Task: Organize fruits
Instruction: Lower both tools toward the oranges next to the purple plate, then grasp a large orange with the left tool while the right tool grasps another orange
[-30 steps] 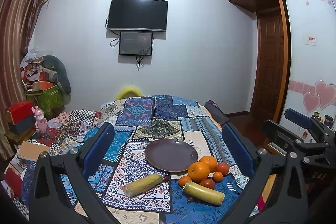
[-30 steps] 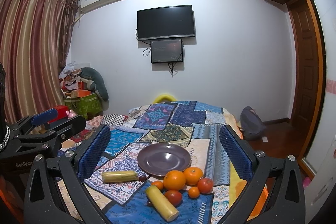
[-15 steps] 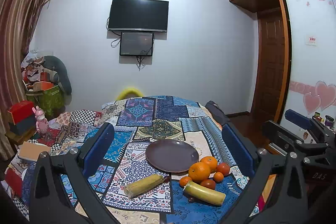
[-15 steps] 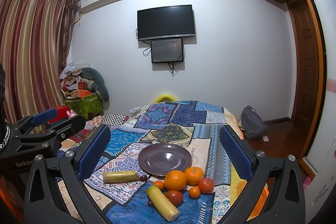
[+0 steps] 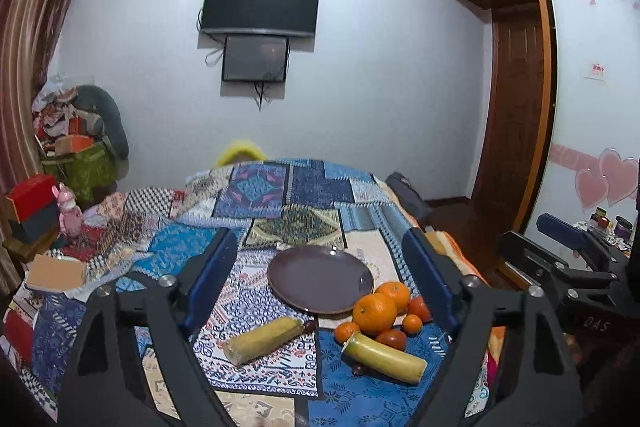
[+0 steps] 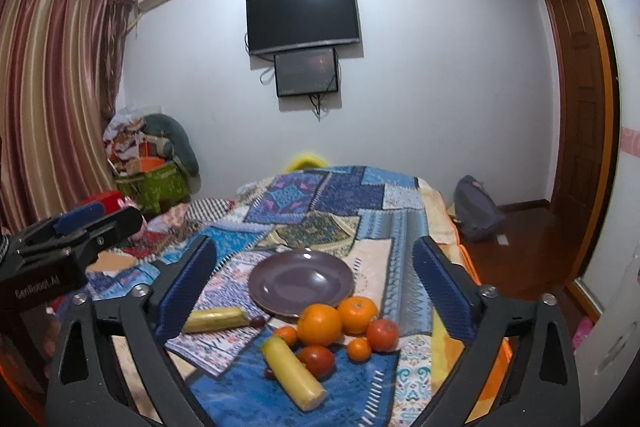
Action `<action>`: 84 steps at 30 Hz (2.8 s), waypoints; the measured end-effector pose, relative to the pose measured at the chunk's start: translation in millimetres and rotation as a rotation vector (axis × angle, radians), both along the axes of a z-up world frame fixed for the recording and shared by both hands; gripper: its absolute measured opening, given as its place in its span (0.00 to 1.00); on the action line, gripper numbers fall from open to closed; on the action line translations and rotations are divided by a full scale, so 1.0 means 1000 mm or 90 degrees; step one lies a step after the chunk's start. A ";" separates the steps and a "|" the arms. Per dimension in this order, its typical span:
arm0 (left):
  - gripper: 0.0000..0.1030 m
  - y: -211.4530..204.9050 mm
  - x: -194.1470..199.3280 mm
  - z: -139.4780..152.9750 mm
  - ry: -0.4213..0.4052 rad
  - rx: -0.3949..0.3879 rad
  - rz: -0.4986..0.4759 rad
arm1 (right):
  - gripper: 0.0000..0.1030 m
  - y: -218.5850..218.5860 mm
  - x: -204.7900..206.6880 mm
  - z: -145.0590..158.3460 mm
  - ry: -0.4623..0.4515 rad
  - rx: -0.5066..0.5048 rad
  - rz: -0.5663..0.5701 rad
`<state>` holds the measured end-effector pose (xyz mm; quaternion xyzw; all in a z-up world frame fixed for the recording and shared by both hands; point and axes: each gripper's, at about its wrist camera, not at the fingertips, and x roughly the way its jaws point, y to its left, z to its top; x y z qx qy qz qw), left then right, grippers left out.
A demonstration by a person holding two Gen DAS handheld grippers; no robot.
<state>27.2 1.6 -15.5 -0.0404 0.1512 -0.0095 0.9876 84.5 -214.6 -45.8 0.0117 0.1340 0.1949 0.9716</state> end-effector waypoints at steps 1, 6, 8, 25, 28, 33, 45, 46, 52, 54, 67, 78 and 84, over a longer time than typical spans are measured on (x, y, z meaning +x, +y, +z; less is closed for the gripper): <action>0.76 -0.001 0.004 -0.003 0.009 -0.001 0.000 | 0.89 -0.001 0.003 -0.003 0.006 -0.009 -0.002; 0.70 -0.007 0.030 -0.017 0.069 -0.006 -0.021 | 0.77 -0.009 0.020 -0.016 0.050 -0.026 0.002; 0.68 -0.012 0.043 -0.024 0.098 -0.001 -0.025 | 0.70 -0.014 0.030 -0.023 0.078 -0.030 0.004; 0.60 -0.047 0.144 -0.103 0.307 -0.010 -0.094 | 0.40 -0.042 0.097 -0.075 0.259 -0.052 0.035; 0.60 -0.054 0.157 -0.114 0.329 -0.009 -0.105 | 0.40 -0.042 0.107 -0.081 0.271 -0.060 0.042; 0.60 -0.067 0.178 -0.133 0.368 -0.007 -0.122 | 0.40 -0.046 0.117 -0.088 0.290 -0.064 0.055; 0.64 -0.086 0.208 -0.169 0.443 -0.010 -0.143 | 0.40 -0.053 0.131 -0.097 0.325 -0.043 0.071; 0.65 -0.087 0.209 -0.172 0.448 -0.009 -0.143 | 0.40 -0.053 0.132 -0.098 0.326 -0.042 0.071; 0.66 -0.092 0.217 -0.186 0.469 -0.002 -0.135 | 0.42 -0.054 0.134 -0.101 0.333 -0.039 0.070; 0.66 -0.092 0.220 -0.187 0.471 -0.004 -0.134 | 0.43 -0.055 0.135 -0.104 0.341 -0.038 0.071; 0.65 -0.074 0.205 -0.156 0.416 -0.019 -0.141 | 0.54 -0.039 0.146 -0.110 0.360 -0.051 0.094; 0.65 -0.036 0.210 -0.137 0.382 -0.031 -0.109 | 0.60 -0.003 0.176 -0.133 0.389 -0.115 0.117; 0.65 -0.028 0.213 -0.142 0.384 -0.032 -0.105 | 0.67 0.002 0.184 -0.143 0.410 -0.130 0.113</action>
